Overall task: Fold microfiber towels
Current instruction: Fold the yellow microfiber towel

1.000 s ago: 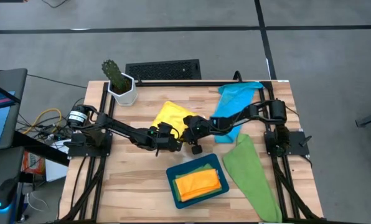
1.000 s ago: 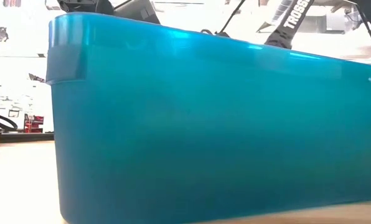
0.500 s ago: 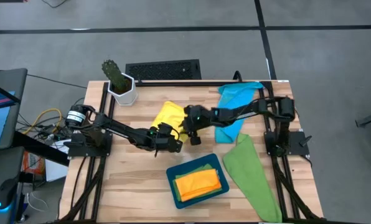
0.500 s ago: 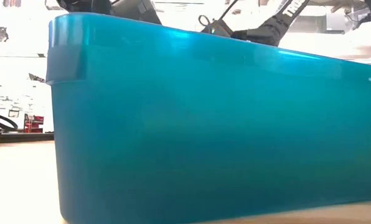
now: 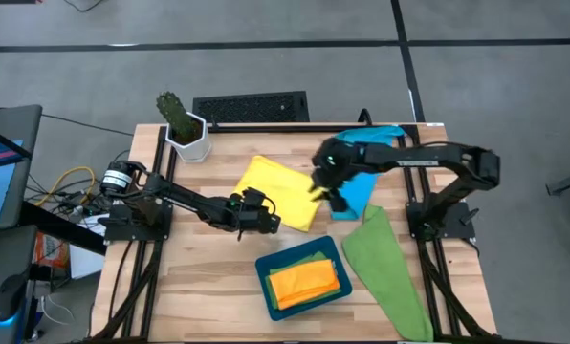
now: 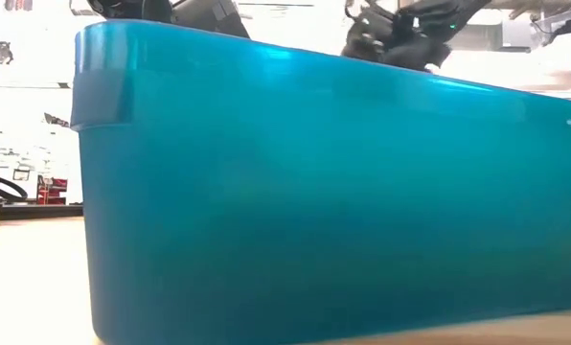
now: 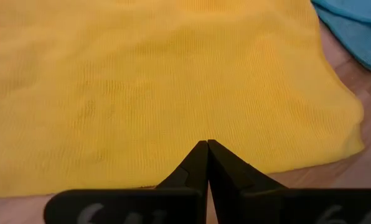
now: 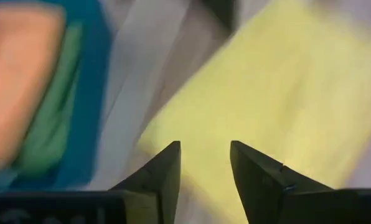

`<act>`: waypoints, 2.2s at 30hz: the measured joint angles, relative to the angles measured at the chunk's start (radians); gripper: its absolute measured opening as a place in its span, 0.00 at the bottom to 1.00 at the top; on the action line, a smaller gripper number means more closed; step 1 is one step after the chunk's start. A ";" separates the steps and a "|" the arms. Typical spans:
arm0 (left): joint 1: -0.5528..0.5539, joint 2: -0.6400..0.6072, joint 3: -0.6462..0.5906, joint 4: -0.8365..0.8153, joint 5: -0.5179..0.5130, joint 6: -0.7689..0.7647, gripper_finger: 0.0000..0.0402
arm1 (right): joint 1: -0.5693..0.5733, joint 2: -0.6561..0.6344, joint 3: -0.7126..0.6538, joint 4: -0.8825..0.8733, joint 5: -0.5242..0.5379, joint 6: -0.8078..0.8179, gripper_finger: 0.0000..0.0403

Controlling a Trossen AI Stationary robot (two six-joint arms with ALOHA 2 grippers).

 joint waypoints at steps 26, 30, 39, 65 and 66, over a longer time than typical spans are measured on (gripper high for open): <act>0.093 0.251 0.001 0.584 0.304 0.261 0.00 | 0.221 0.160 -0.359 0.684 0.081 -0.042 0.34; 0.120 0.273 0.012 0.596 0.323 0.269 0.00 | 0.221 0.166 -0.359 0.695 0.074 -0.093 0.33; 0.147 0.289 0.026 0.611 0.350 0.281 0.00 | 0.212 0.263 -0.356 0.709 0.069 -0.100 0.33; 0.020 0.215 0.079 0.319 0.126 0.149 0.00 | 0.203 0.243 -0.353 0.688 0.143 0.065 0.04; 0.018 0.218 0.078 0.309 0.114 0.141 0.00 | 0.203 0.243 -0.350 0.684 0.143 0.076 0.05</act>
